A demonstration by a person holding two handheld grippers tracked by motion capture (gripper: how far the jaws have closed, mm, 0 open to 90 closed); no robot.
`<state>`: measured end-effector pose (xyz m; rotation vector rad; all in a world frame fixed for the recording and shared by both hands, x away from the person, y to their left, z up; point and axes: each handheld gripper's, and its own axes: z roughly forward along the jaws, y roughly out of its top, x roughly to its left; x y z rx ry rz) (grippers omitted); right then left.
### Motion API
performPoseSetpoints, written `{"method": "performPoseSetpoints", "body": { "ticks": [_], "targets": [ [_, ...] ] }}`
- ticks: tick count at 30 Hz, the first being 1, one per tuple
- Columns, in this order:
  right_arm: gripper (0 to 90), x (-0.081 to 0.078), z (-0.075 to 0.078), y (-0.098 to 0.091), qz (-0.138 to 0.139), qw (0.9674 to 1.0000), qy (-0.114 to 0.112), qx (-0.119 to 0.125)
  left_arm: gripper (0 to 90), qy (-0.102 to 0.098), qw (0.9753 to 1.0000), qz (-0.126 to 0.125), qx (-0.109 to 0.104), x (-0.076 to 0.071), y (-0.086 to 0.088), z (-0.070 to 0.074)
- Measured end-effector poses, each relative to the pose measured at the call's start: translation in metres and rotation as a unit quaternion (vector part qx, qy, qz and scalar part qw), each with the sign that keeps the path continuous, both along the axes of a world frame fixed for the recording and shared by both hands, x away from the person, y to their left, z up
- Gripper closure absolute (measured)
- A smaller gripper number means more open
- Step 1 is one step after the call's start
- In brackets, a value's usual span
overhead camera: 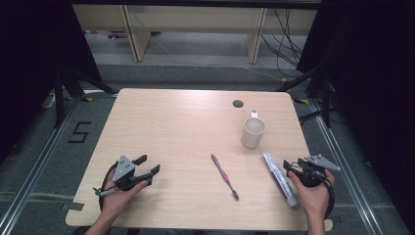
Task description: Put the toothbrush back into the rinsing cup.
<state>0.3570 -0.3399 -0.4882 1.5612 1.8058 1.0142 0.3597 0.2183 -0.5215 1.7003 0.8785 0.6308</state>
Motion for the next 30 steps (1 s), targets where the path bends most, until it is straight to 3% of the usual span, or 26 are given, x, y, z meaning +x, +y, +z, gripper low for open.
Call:
{"method": "performPoseSetpoints", "body": {
  "ticks": [2,3,7,8,11,12,13,15,16,17,18,20,22,23,24,25,26,27,28,30],
  "targets": [
    [42.3,0.001,-0.001,0.001,-0.004,0.9999,-0.005,-0.009,34.0,0.002,1.0,0.001,0.003,0.001,0.0,0.0],
    [44.1,0.001,0.0,0.003,-0.005,1.0,0.007,0.001,34.1,0.007,0.9999,0.004,-0.01,0.001,-0.001,-0.001],
    [45.9,0.004,0.001,0.003,0.004,0.9999,0.011,-0.005,34.1,0.0,1.0,0.005,-0.006,0.003,0.001,0.0],
    [47.5,0.005,0.001,0.005,0.007,0.9999,0.011,-0.01,34.0,0.008,0.9999,0.013,-0.007,0.0,0.001,0.0],
    [49.7,0.005,0.005,0.01,-0.004,0.9996,0.029,0.001,34.1,0.003,0.9999,0.009,-0.005,-0.001,0.001,0.0],
    [50.1,0.007,0.007,0.009,0.012,0.9992,0.034,-0.015,34.1,-0.003,0.9999,0.005,-0.012,-0.001,0.0,-0.001],
    [51.8,0.007,0.012,0.013,0.012,0.9986,0.048,-0.019,34.2,-0.01,0.9999,-0.002,-0.005,-0.001,0.0,-0.001],
    [52.1,0.008,0.014,0.015,0.015,0.9978,0.058,-0.028,34.3,-0.005,1.0,0.0,-0.008,-0.001,-0.001,-0.001],
    [53.5,0.01,0.018,0.019,0.027,0.9955,0.079,-0.044,34.3,-0.008,1.0,-0.003,-0.003,0.0,0.0,-0.001],
    [53.5,0.01,0.018,0.019,0.027,0.9955,0.079,-0.044,34.3,0.002,1.0,0.005,0.0,-0.002,0.0,0.0],
    [55.0,0.011,0.021,0.021,0.031,0.9942,0.087,-0.055,34.3,-0.006,1.0,0.0,-0.002,0.0,-0.001,0.0],
    [58.3,0.014,0.032,0.029,0.038,0.9894,0.128,-0.057,34.3,0.0,1.0,-0.001,0.007,-0.001,-0.001,0.0],
    [60.4,0.016,0.039,0.034,0.053,0.9822,0.169,-0.063,34.3,-0.003,1.0,-0.004,0.008,0.0,-0.001,0.0],
    [60.4,0.016,0.039,0.034,0.053,0.9822,0.169,-0.063,34.3,-0.003,1.0,-0.004,0.008,0.0,-0.001,0.0],
    [61.7,0.02,0.046,0.039,0.06,0.9745,0.205,-0.068,34.3,-0.004,1.0,-0.005,0.004,0.001,-0.001,0.0],
    [61.7,0.02,0.046,0.039,0.06,0.9745,0.205,-0.068,34.3,-0.004,1.0,-0.005,0.004,0.001,-0.001,0.0],
    [62.2,0.022,0.052,0.046,0.049,0.9671,0.243,-0.056,34.3,0.0,1.0,-0.003,0.001,0.001,-0.001,-0.001],
    [62.4,0.025,0.055,0.046,0.064,0.962,0.255,-0.072,34.3,0.0,1.0,-0.003,0.001,0.001,-0.001,-0.001],
    [62.7,0.027,0.056,0.048,0.07,0.9594,0.261,-0.08,34.3,0.0,1.0,-0.003,0.001,0.001,-0.001,-0.001],
    [62.8,0.03,0.059,0.053,0.07,0.958,0.267,-0.079,34.3,0.0,1.0,-0.003,0.001,0.001,-0.001,-0.001]
  ]
}}
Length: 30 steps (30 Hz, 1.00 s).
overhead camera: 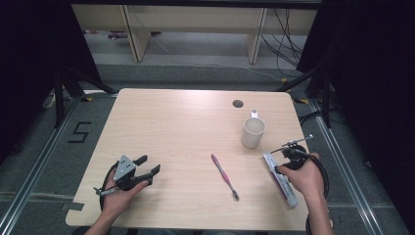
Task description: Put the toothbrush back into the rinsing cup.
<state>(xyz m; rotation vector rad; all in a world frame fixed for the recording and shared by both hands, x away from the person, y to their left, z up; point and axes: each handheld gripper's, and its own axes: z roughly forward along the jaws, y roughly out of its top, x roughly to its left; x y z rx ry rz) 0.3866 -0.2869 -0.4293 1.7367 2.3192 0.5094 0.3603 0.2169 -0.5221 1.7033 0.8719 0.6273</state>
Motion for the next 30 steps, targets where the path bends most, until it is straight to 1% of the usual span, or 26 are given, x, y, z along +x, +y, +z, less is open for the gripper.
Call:
{"method": "performPoseSetpoints", "body": {
  "ticks": [2,4,5,6,7,8,9,10,11,12,13,14,15,16,17,19,20,21,22,23,24,25,26,28,29,30],
  "targets": [
    [63.3,0.002,0.002,0.005,0.007,1.0,0.004,-0.002,34.2,-0.002,1.0,-0.001,0.002,0.0,0.0,0.0],
    [63.6,0.002,0.002,0.014,-0.011,0.9998,0.013,-0.001,34.2,0.003,1.0,0.001,0.009,-0.001,0.0,0.001],
    [63.6,0.002,0.002,0.014,-0.011,0.9998,0.013,-0.001,34.2,0.003,1.0,0.001,0.009,-0.001,0.0,0.001],
    [63.9,0.004,0.002,0.015,0.01,0.9999,0.012,-0.006,34.2,0.003,1.0,0.0,0.008,-0.001,0.0,0.001],
    [65.2,0.005,0.0,0.021,0.022,0.9996,0.02,0.0,34.2,0.003,1.0,0.0,0.008,-0.001,-0.001,0.001],
    [66.2,0.007,0.0,0.025,0.023,0.9993,0.029,-0.009,34.2,0.003,1.0,0.0,0.008,-0.001,-0.001,0.001],
    [66.2,0.007,0.0,0.025,0.023,0.9993,0.029,-0.009,34.2,0.003,1.0,0.0,0.008,-0.001,-0.001,0.001],
    [67.5,0.009,-0.002,0.034,0.018,0.9988,0.045,-0.011,34.2,0.004,1.0,0.0,0.007,-0.001,-0.001,0.001],
    [67.5,0.009,-0.002,0.034,0.018,0.9988,0.045,-0.011,34.2,0.004,1.0,0.0,0.007,-0.001,-0.001,0.001],
    [67.9,0.011,-0.003,0.042,0.034,0.9982,0.049,-0.012,34.2,0.005,1.0,0.001,0.007,-0.001,-0.001,0.001],
    [67.9,0.011,-0.003,0.042,0.034,0.9982,0.049,-0.012,34.2,0.005,1.0,0.001,0.007,-0.001,-0.001,0.001],
    [68.5,0.014,-0.004,0.052,0.036,0.9977,0.055,-0.015,34.2,0.005,1.0,0.001,0.008,-0.001,0.0,0.001],
    [68.5,0.014,-0.004,0.052,0.036,0.9977,0.055,-0.015,34.2,0.005,1.0,0.001,0.008,-0.001,0.0,0.001],
    [68.5,0.017,-0.005,0.053,0.058,0.9965,0.054,-0.026,34.2,0.005,1.0,0.001,0.008,-0.001,0.0,0.001],
    [69.0,0.019,-0.007,0.062,0.071,0.9955,0.059,-0.022,34.1,0.005,1.0,0.001,0.007,-0.001,0.0,0.001],
    [69.3,0.022,-0.007,0.07,0.077,0.9936,0.078,-0.028,34.2,0.004,1.0,0.0,0.007,-0.001,0.0,0.001],
    [69.3,0.022,-0.007,0.07,0.077,0.9936,0.078,-0.028,34.1,0.004,1.0,0.0,0.007,-0.001,0.0,0.001],
    [69.6,0.024,-0.007,0.073,0.084,0.9925,0.086,-0.023,34.1,0.004,1.0,0.0,0.007,-0.001,-0.001,0.001],
    [69.9,0.025,-0.009,0.082,0.093,0.9918,0.082,-0.03,34.1,0.005,1.0,0.0,0.008,0.0,-0.001,0.001],
    [70.1,0.026,-0.009,0.087,0.093,0.9914,0.087,-0.032,34.1,0.006,0.9999,0.0,0.009,0.0,-0.001,0.001],
    [70.1,0.026,-0.009,0.087,0.093,0.9914,0.087,-0.032,34.1,0.006,0.9999,0.0,0.009,0.0,-0.001,0.001],
    [70.2,0.028,-0.011,0.09,0.102,0.9906,0.085,-0.035,34.1,0.005,0.9999,0.0,0.01,0.0,-0.001,0.001],
    [70.2,0.029,-0.011,0.1,0.105,0.9903,0.084,-0.035,34.1,0.006,0.9999,0.0,0.009,0.0,0.0,0.001],
    [70.1,0.031,-0.012,0.108,0.119,0.9883,0.09,-0.035,34.1,0.006,1.0,0.0,0.008,0.0,0.0,0.001],
    [70.1,0.031,-0.012,0.108,0.119,0.9883,0.09,-0.035,34.1,0.006,1.0,0.0,0.008,0.0,0.0,0.001],
    [70.1,0.033,-0.013,0.116,0.12,0.9876,0.093,-0.037,34.1,0.006,1.0,0.001,0.008,0.0,0.0,0.001]
  ]
}}
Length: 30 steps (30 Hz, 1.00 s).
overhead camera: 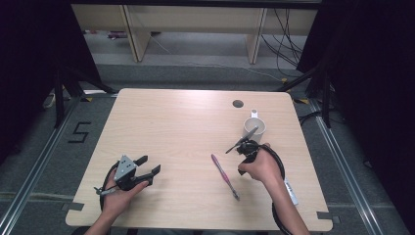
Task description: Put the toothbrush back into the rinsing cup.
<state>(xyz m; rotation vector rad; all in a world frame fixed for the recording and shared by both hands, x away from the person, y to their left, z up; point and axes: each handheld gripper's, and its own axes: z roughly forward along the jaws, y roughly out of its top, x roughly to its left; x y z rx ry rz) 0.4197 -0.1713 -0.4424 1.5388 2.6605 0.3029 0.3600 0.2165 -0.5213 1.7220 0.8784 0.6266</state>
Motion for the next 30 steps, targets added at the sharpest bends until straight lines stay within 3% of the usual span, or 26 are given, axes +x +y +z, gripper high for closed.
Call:
{"method": "performPoseSetpoints", "body": {
  "ticks": [14,17,18,19,22,25,26,27,29,30],
  "targets": [
    [72.6,0.007,-0.015,0.042,0.036,0.9991,0.02,-0.009,34.1,0.0,1.0,-0.001,0.0,0.0,0.0,0.0],
    [72.6,0.007,-0.017,0.045,0.04,0.9989,0.023,-0.012,34.2,0.0,1.0,-0.001,0.0,0.0,0.0,0.0],
    [72.6,0.007,-0.018,0.045,0.054,0.9983,0.018,-0.011,34.1,0.0,1.0,-0.001,0.0,0.0,0.0,0.0],
    [72.6,0.005,-0.019,0.048,0.042,0.9986,0.027,-0.016,34.2,0.0,1.0,-0.001,0.0,0.0,0.0,0.0],
    [72.5,0.004,-0.02,0.05,0.05,0.9982,0.03,-0.018,34.2,-0.001,1.0,-0.002,0.002,0.0,0.0,0.0],
    [72.3,0.005,-0.021,0.051,0.073,0.997,0.02,-0.016,34.2,-0.001,1.0,-0.002,0.002,0.0,0.0,0.0],
    [72.3,0.005,-0.021,0.051,0.073,0.997,0.02,-0.016,34.2,-0.001,1.0,-0.002,0.002,0.0,0.0,0.0],
    [72.2,0.003,-0.021,0.054,0.051,0.9981,0.028,-0.018,34.2,0.0,1.0,-0.001,0.001,0.0,0.0,0.0],
    [72.1,0.004,-0.021,0.054,0.054,0.9981,0.025,-0.017,34.2,0.0,1.0,-0.002,0.001,0.0,0.0,0.0],
    [72.0,0.005,-0.023,0.054,0.069,0.9973,0.023,-0.015,34.2,0.0,1.0,-0.002,0.001,0.0,0.0,0.0]
  ]
}}
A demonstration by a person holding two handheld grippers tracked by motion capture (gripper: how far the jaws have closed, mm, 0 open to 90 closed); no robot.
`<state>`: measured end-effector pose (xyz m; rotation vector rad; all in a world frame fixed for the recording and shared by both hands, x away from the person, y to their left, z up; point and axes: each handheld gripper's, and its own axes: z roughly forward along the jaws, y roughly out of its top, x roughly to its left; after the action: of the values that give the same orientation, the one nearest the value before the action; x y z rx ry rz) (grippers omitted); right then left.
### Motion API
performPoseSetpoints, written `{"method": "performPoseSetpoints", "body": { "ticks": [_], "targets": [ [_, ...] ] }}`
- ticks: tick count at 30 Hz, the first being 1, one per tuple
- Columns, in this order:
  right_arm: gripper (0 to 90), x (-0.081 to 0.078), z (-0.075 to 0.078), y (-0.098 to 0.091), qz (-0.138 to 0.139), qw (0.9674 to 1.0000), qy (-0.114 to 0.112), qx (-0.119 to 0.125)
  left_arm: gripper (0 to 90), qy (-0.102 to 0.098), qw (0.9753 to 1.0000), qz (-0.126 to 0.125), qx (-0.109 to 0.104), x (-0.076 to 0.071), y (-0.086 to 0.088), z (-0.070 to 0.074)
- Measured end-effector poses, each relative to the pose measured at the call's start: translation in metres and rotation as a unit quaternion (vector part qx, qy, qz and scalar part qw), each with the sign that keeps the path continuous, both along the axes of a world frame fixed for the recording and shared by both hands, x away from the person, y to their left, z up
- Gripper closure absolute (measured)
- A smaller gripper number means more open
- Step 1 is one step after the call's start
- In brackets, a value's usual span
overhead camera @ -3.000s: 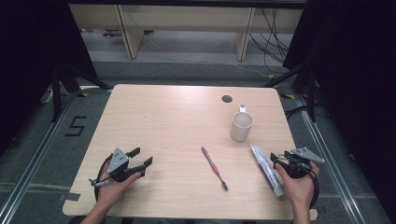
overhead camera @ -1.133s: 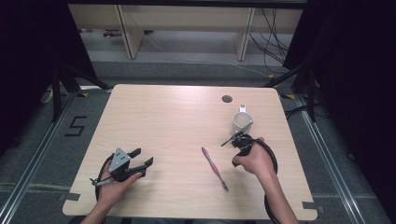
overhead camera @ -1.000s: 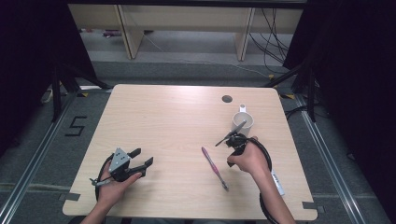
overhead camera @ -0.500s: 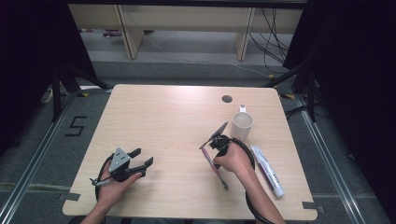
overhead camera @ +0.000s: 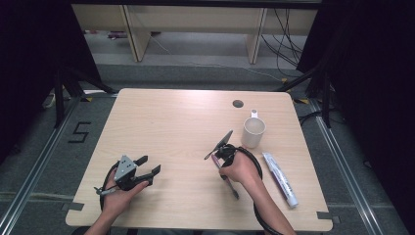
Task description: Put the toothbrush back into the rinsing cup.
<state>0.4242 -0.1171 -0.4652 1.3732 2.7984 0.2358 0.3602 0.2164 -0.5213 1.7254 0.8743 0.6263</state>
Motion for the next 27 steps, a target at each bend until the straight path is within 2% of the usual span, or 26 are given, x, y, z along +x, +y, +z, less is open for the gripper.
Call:
{"method": "performPoseSetpoints", "body": {
  "ticks": [3,9,10,11,12,13,16,17,18,21,22,23,24,25,26,27],
  "targets": [
    [72.0,0.0,-0.002,0.002,-0.01,0.9999,0.004,-0.007,34.2,0.0,1.0,0.0,-0.001,0.0,0.0,0.0],
    [72.9,0.001,-0.008,0.002,0.005,0.9998,0.003,-0.019,34.2,0.0,1.0,-0.001,-0.001,0.0,0.0,0.0],
    [73.3,0.0,-0.008,0.005,-0.017,0.9995,0.012,-0.023,34.2,0.001,1.0,-0.001,-0.001,0.0,0.0,0.0],
    [74.0,0.002,-0.01,0.004,0.001,0.9997,0.003,-0.024,34.2,0.0,1.0,-0.001,-0.001,0.0,0.0,0.0],
    [75.1,0.002,-0.011,0.004,0.005,0.9997,0.005,-0.024,34.2,0.0,1.0,-0.001,-0.001,0.0,0.0,0.0],
    [75.8,0.001,-0.01,0.006,-0.014,0.9994,0.014,-0.03,34.2,0.001,1.0,-0.001,-0.001,0.0,0.0,0.0],
    [78.2,0.001,-0.011,0.005,-0.011,0.9995,0.015,-0.025,34.2,0.0,1.0,-0.001,-0.001,0.0,0.0,0.0],
    [78.5,0.002,-0.01,0.004,-0.004,0.9996,0.014,-0.025,34.2,0.0,1.0,-0.001,-0.002,0.0,0.0,0.0],
    [78.9,0.004,-0.01,0.0,0.024,0.9994,0.008,-0.023,34.3,0.001,1.0,-0.004,-0.003,0.0,0.0,0.0],
    [79.0,0.003,-0.01,-0.002,0.026,0.9993,0.015,-0.021,35.2,0.003,1.0,-0.008,-0.001,0.0,0.0,0.0],
    [79.0,0.004,-0.009,-0.004,0.04,0.999,0.017,-0.009,35.2,0.005,0.9999,-0.013,0.0,-0.001,0.0,0.0],
    [79.0,0.002,-0.006,-0.008,0.042,0.9989,0.024,-0.003,36.0,0.012,0.9998,-0.018,0.003,-0.002,-0.001,0.0],
    [79.0,0.003,-0.005,-0.011,0.061,0.998,0.014,-0.001,36.1,0.02,0.9996,-0.02,0.002,-0.004,-0.003,0.0],
    [79.0,0.003,-0.005,-0.011,0.061,0.998,0.014,-0.001,36.5,0.02,0.9996,-0.02,0.002,-0.004,-0.003,0.0],
    [79.1,0.003,-0.002,-0.017,0.102,0.9948,-0.003,0.006,37.1,0.024,0.9991,-0.036,-0.002,-0.004,-0.005,0.002],
    [79.1,0.003,-0.002,-0.017,0.102,0.9948,-0.003,0.006,37.1,0.024,0.9991,-0.036,-0.002,-0.004,-0.005,0.002]
  ]
}}
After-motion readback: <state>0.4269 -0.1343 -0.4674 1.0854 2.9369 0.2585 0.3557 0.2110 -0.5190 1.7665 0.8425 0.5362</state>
